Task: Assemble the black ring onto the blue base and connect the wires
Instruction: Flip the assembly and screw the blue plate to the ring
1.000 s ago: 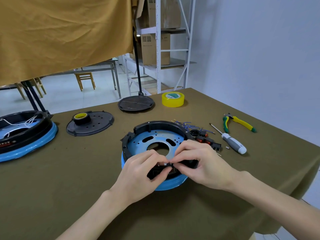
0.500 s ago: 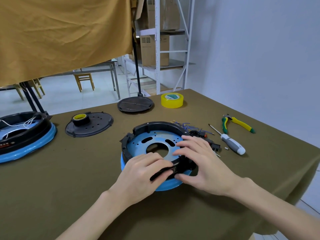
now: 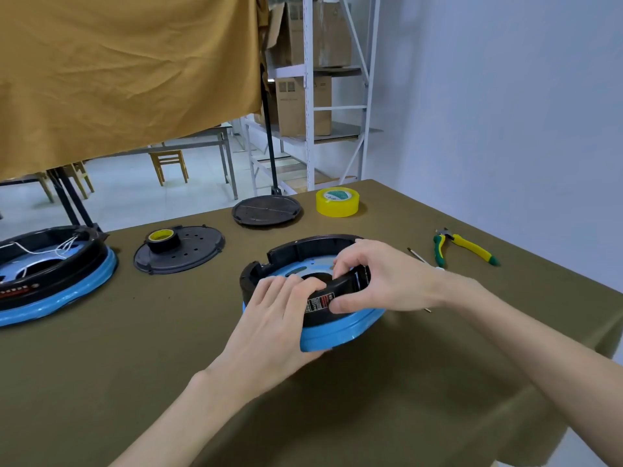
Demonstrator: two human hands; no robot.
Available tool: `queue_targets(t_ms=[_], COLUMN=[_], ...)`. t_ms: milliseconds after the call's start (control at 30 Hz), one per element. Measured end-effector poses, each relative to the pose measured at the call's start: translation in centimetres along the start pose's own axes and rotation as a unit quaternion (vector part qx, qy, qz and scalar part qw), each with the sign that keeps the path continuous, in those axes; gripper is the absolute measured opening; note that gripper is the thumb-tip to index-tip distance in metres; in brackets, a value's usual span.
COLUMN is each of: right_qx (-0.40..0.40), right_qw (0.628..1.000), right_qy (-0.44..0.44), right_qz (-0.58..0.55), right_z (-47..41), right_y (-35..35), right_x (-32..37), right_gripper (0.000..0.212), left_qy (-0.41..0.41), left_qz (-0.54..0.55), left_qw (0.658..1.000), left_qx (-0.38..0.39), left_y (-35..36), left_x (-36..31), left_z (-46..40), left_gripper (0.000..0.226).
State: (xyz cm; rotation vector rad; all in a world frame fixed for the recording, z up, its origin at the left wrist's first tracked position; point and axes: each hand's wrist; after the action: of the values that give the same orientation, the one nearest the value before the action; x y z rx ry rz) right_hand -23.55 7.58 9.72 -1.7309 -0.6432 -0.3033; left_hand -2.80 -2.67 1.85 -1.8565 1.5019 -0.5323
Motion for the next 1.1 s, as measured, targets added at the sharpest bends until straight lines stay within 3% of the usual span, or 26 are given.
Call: queue_targets(t_ms=[100, 200, 267, 300, 367, 467, 533, 600, 700, 833, 1000, 1100], right_qx=[-0.015, -0.168, -0.284, -0.309, -0.286, -0.246, -0.259, -0.248, -0.223, -0.211, -0.163, -0.152], right_qw=[1.0, 0.985, 0.959, 0.951, 0.957, 0.96, 0.957, 0.955, 0.956, 0.957, 0.963, 0.969], right_qy=[-0.008, -0.031, -0.02, -0.014, -0.002, 0.026, 0.079, 0.142, 0.178, 0.178, 0.192, 0.18], right_qz=[0.012, 0.027, 0.004, 0.004, 0.053, 0.131, 0.107, 0.077, 0.071, 0.086, 0.096, 0.078], right_z=[-0.4, 0.1, 0.4, 0.4, 0.3, -0.1, -0.1, 0.0, 0.4, 0.2, -1.1, -1.9], right_y=[-0.4, -0.8, -1.1, -1.1, -1.2, -0.8, -0.5, -0.2, 0.2, -0.4, -0.9, -0.5], right_x=[0.5, 0.6, 0.5, 0.4, 0.0, -1.1, -2.1, -3.1, -4.3, -5.7, -7.0, -7.9], right_gripper=[0.017, 0.036, 0.046, 0.049, 0.059, 0.071, 0.066, 0.053, 0.035, 0.047, 0.055, 0.045], left_qy=[-0.039, -0.13, -0.218, -0.264, -0.373, -0.491, -0.511, -0.523, -0.553, -0.594, -0.566, -0.548], left_qz=[0.033, 0.119, 0.222, 0.274, 0.381, 0.554, 0.609, 0.634, 0.637, 0.617, 0.562, 0.557], left_qw=[0.998, 0.982, 0.943, 0.913, 0.828, 0.667, 0.606, 0.569, 0.535, 0.5, 0.508, 0.504], left_qx=[-0.023, -0.073, -0.119, -0.145, -0.17, -0.083, -0.018, 0.021, 0.048, 0.129, 0.325, 0.369], left_y=[-0.7, -2.0, -3.3, -4.0, -5.5, -6.8, -6.8, -6.2, -4.9, -3.6, -3.6, -3.0], left_x=[0.1, -0.2, -0.6, -0.6, -0.1, 1.1, 1.1, 1.0, 1.4, 2.8, 5.4, 6.0], left_z=[-0.6, -1.5, -2.7, -3.5, -4.9, -5.3, -4.7, -4.1, -3.3, -2.7, -2.0, -1.2], left_gripper=[0.076, 0.074, 0.074, 0.074, 0.077, 0.066, 0.047, 0.045, 0.051, 0.077, 0.067, 0.069])
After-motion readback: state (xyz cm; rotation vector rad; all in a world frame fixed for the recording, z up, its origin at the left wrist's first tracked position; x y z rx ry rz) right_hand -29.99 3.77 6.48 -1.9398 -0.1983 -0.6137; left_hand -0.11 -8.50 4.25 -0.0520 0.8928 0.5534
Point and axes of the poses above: each hand's wrist, its own z-axis away from the middle knuckle, its own y-axis out of the palm, x = y × z, and after that the axes turned 7 degrees about -y, right-handed
